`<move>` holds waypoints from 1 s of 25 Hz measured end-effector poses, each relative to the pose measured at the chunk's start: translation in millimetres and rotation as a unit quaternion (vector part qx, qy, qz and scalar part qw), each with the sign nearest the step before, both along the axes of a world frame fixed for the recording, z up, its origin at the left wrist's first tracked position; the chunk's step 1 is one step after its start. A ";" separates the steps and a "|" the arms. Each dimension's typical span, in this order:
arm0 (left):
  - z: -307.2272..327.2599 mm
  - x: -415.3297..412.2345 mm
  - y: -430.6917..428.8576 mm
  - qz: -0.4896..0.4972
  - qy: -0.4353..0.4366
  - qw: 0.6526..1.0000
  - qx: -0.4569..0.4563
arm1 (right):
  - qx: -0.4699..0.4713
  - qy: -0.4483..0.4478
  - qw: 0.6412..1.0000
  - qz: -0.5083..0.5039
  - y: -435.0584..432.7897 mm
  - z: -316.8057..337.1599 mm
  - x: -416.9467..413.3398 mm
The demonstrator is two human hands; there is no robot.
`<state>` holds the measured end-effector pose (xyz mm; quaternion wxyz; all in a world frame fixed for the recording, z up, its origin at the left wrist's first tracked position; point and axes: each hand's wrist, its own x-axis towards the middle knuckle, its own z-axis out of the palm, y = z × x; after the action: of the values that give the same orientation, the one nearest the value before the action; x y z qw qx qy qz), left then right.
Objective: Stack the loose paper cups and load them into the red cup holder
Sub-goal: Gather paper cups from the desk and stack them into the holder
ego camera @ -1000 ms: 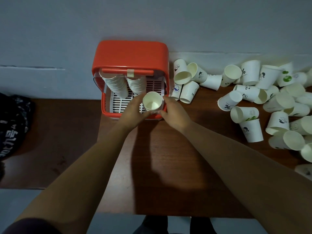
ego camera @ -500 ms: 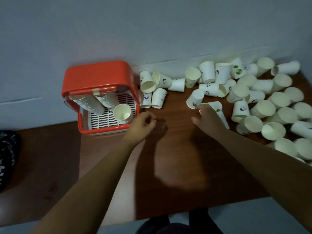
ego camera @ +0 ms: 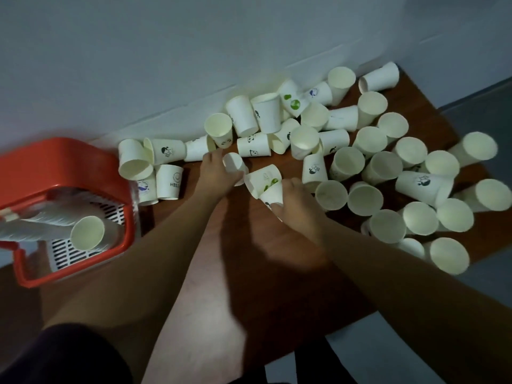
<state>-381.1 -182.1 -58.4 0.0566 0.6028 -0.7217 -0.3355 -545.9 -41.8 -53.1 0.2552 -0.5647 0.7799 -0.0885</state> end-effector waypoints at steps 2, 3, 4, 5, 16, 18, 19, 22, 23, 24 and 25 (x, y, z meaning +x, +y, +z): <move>-6.2 -9.4 -9.6 -0.041 -0.027 0.999 -0.005 | 0.000 0.004 1.000 0.001 -5.6 -7.0 0.7; -11.8 -11.1 -13.5 -0.067 -0.039 0.997 -0.003 | 0.007 0.001 1.000 -0.001 -7.0 -11.5 -0.4; -14.6 -10.8 -15.5 -0.083 -0.052 0.995 0.001 | 0.012 -0.002 1.000 -0.001 -8.0 -16.4 -0.5; -17.2 -9.0 -15.8 -0.088 -0.053 0.995 -0.001 | 0.016 -0.006 1.000 0.002 -7.9 -20.8 0.4; 28.4 62.7 12.0 0.048 0.008 0.997 -0.053 | 0.051 -0.141 0.989 -0.013 -8.1 7.3 12.7; 44.4 86.4 20.2 0.092 0.090 0.992 -0.011 | 0.044 -0.186 0.981 -0.040 -12.5 27.2 29.7; 50.5 96.6 24.9 0.119 0.152 0.981 0.019 | 0.041 -0.238 0.967 -0.076 -16.1 35.4 38.9; 69.7 136.8 42.6 0.166 0.334 0.921 0.115 | 0.031 -0.482 0.856 -0.186 -27.9 59.6 76.4; 73.3 152.2 47.7 0.154 0.359 0.910 0.136 | 0.025 -0.536 0.820 -0.197 -31.4 66.9 89.8; 72.9 169.4 51.0 0.134 0.365 0.909 0.148 | 0.019 -0.567 0.800 -0.195 -34.3 73.0 104.1; 74.7 186.5 54.7 0.111 0.370 0.909 0.158 | 0.014 -0.581 0.792 -0.185 -36.5 77.8 119.7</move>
<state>-194.6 -127.4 16.2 0.2608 0.5128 -0.5149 -0.6355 -426.1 -78.3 24.7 0.6473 -0.2484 0.5751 -0.4342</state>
